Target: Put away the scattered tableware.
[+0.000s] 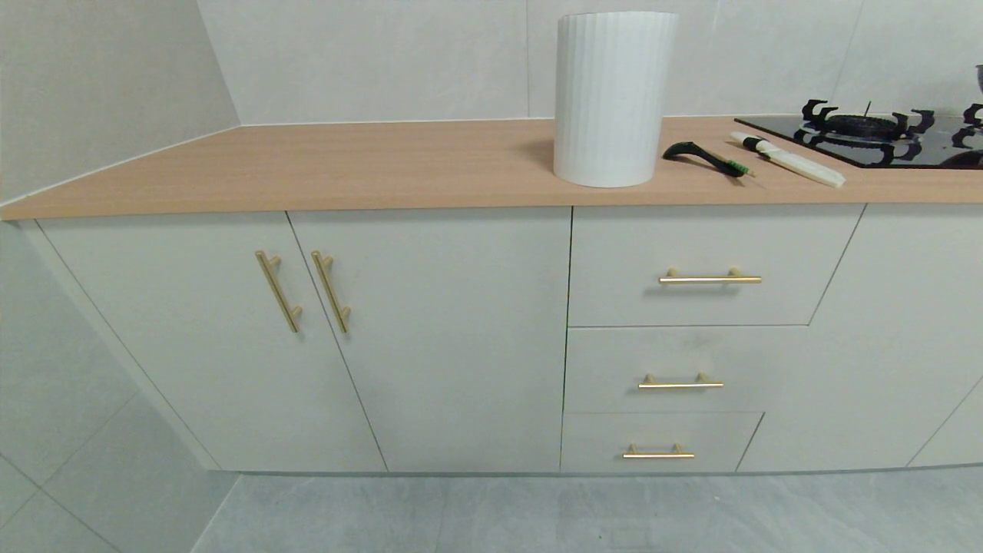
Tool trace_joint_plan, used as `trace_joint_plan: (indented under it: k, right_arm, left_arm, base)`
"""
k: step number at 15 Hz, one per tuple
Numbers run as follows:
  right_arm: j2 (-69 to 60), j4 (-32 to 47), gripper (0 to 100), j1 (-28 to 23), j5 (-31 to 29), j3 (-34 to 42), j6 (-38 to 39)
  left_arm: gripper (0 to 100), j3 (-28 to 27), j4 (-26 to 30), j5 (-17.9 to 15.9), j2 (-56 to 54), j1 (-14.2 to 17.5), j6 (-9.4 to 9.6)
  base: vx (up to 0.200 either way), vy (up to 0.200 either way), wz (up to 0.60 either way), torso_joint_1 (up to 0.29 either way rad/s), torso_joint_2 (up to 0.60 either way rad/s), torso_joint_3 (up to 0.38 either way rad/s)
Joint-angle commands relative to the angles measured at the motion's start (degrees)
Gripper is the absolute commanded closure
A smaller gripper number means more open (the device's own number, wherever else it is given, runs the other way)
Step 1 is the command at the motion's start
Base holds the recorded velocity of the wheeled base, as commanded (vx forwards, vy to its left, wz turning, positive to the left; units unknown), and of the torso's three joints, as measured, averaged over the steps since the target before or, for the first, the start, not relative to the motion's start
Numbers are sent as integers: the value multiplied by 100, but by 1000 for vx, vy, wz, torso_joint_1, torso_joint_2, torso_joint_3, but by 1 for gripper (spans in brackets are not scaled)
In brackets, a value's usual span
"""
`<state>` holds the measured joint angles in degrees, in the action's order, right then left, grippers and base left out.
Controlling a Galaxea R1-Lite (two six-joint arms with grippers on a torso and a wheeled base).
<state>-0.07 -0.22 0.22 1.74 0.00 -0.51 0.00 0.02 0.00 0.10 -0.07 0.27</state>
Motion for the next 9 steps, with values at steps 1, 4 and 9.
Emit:
trace_joint_plan:
  k: [1, 4, 9]
  right_arm:
    - [7, -4, 0, 4, 1, 0, -2]
    - [7, -4, 0, 4, 1, 0, -2]
    - [7, 4, 0, 4, 10, 0, -19]
  left_arm:
    - [0, 0, -2, 0, 8, -1, 0]
    - [0, 0, -2, 0, 8, -1, 0]
    - [0, 0, -2, 0, 8, -1, -9]
  base:
    - [0, 0, 0, 0, 0, 0]
    - [0, 0, 0, 0, 0, 0]
    - [0, 0, 0, 0, 0, 0]
